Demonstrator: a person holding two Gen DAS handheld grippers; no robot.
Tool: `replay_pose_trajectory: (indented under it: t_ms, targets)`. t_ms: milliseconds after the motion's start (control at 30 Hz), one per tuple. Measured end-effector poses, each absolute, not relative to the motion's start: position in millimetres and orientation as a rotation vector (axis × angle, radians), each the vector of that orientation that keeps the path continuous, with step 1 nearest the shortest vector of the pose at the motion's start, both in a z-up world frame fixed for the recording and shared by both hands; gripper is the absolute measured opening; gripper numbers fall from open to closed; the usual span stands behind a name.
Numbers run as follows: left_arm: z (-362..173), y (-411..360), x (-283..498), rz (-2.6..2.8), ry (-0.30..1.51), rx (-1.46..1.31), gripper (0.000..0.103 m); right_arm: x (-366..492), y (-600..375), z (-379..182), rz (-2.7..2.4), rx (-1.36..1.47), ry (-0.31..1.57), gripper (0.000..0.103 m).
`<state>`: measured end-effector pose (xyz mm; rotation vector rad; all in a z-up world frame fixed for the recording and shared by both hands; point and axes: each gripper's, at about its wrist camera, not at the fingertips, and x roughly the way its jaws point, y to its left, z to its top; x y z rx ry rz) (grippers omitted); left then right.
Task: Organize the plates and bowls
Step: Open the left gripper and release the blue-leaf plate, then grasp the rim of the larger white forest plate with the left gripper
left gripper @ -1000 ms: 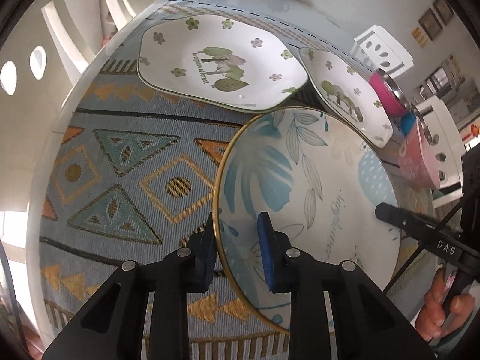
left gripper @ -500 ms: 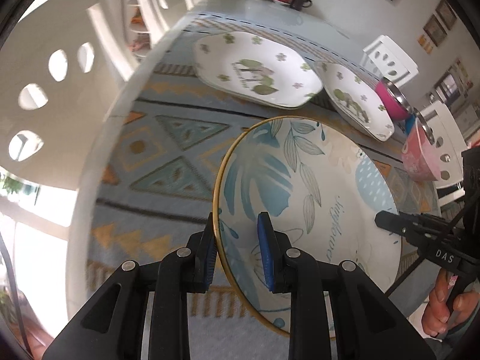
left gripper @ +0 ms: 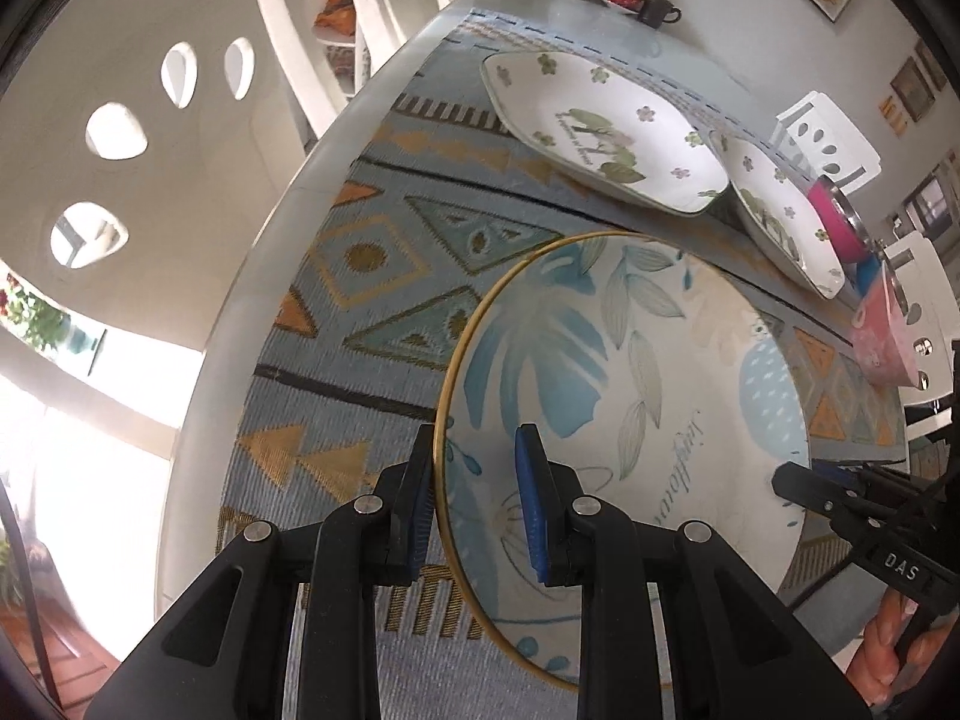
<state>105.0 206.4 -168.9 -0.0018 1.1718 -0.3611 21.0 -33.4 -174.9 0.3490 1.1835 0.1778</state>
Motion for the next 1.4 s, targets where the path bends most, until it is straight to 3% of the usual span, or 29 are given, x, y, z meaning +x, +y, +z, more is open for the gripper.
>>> replay_pose_trajectory:
  t_ms: [233,433,567,667,733,767,800,833,867,900,1133,1400]
  targets:
    - [-148,211,100,-0.332,1.121,0.043,0.023,15,-40,-162,0.151,0.356,1.182,0.016]
    - [-106,204,99,-0.351,1.03,0.047,0.025,2,-64,-119,0.048,0.339,1.105,0.016]
    - [-74,176,95,-0.391,0.958,0.023,0.036,-3,-76,-94,0.035,0.345,1.084,0.018]
    - [-57,152,87,-0.435,0.928,-0.01,0.036,-5,-80,-81,0.07,0.37,1.071,0.029]
    - [-48,135,80,-0.46,0.919,-0.007,0.036,-10,-84,-77,0.082,0.384,1.067,0.053]
    - [-45,131,76,-0.464,0.921,-0.001,0.038,-13,-86,-75,0.086,0.39,1.06,0.053]
    - [-42,125,71,-0.468,0.928,0.009,0.04,-18,-89,-71,0.097,0.398,1.052,0.053]
    - [-39,120,67,-0.469,0.937,0.016,0.051,-21,-92,-70,0.096,0.402,1.051,0.053]
    - [-37,117,63,-0.466,0.944,0.02,0.069,-25,-95,-68,0.091,0.409,1.05,0.053]
    - [-34,114,57,-0.459,0.939,0.023,0.074,-30,-100,-66,0.09,0.422,1.043,0.053]
    - [-20,117,40,-0.389,0.921,0.023,0.075,-49,-132,-72,0.1,0.518,1.03,0.054]
    - [-24,146,64,-0.34,0.936,-0.027,0.075,-13,-124,-75,0.119,0.539,1.03,0.054]
